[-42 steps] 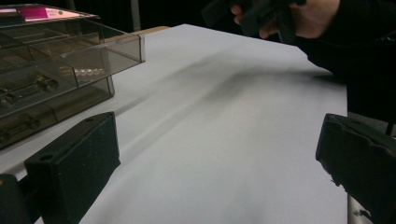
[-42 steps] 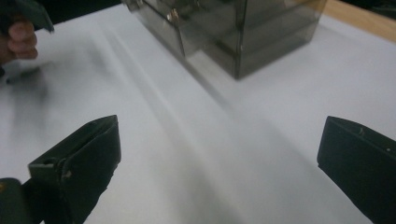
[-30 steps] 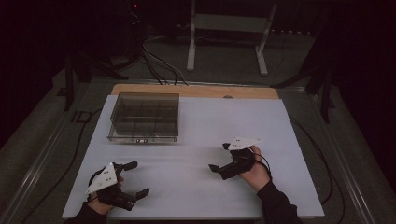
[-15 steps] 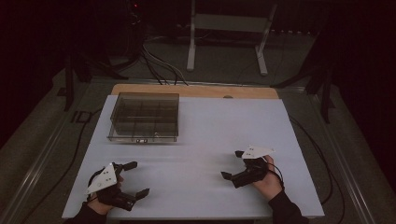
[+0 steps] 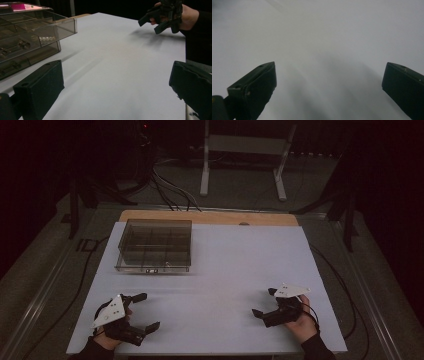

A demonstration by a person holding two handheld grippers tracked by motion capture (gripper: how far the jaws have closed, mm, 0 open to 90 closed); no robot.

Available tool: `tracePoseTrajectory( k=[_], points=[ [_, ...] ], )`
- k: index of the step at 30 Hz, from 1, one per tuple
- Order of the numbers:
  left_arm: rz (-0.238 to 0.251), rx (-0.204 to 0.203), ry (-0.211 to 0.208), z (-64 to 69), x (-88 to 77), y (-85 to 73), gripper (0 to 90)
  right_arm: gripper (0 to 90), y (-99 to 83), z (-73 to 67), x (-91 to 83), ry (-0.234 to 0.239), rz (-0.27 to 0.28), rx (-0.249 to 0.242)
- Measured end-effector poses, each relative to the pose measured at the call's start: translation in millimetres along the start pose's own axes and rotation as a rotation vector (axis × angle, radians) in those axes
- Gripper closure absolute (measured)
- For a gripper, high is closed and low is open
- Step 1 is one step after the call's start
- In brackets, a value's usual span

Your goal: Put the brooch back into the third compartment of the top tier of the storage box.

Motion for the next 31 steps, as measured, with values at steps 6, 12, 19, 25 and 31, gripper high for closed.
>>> tracePoseTrajectory(
  k=[6,12,19,25,31],
  points=[
    [0.001,0.002,0.000,0.4,0.0,0.3,0.6,0.0,-10.4,4.5,-11.8,-0.016,-0.003,0.028],
    [-0.003,0.001,-0.001,0.4,0.4,-0.3,0.6,0.0,-19.8,8.0,-22.7,-0.028,-0.007,0.055],
    [-0.004,0.000,-0.004,0.7,1.2,-0.7,0.6,0.0,-20.3,12.2,-27.5,-0.048,0.016,0.064],
    [-0.005,-0.002,-0.003,0.4,1.7,-1.0,0.6,0.0,-18.4,12.7,-25.4,-0.036,0.036,0.058],
    [-0.005,0.000,-0.004,0.9,1.3,-0.8,0.6,0.0,-18.8,11.9,-23.3,-0.030,0.033,0.054]
  ],
)
Point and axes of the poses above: each handheld gripper's, and its own axes: x roughly forward along the jaws, y roughly out of its top, z roughly to its right, the point moved 4 cm from there along x, roughly forward along the jaws, and after that the axes turned 8 degrees about z, right-handed, at the moved point
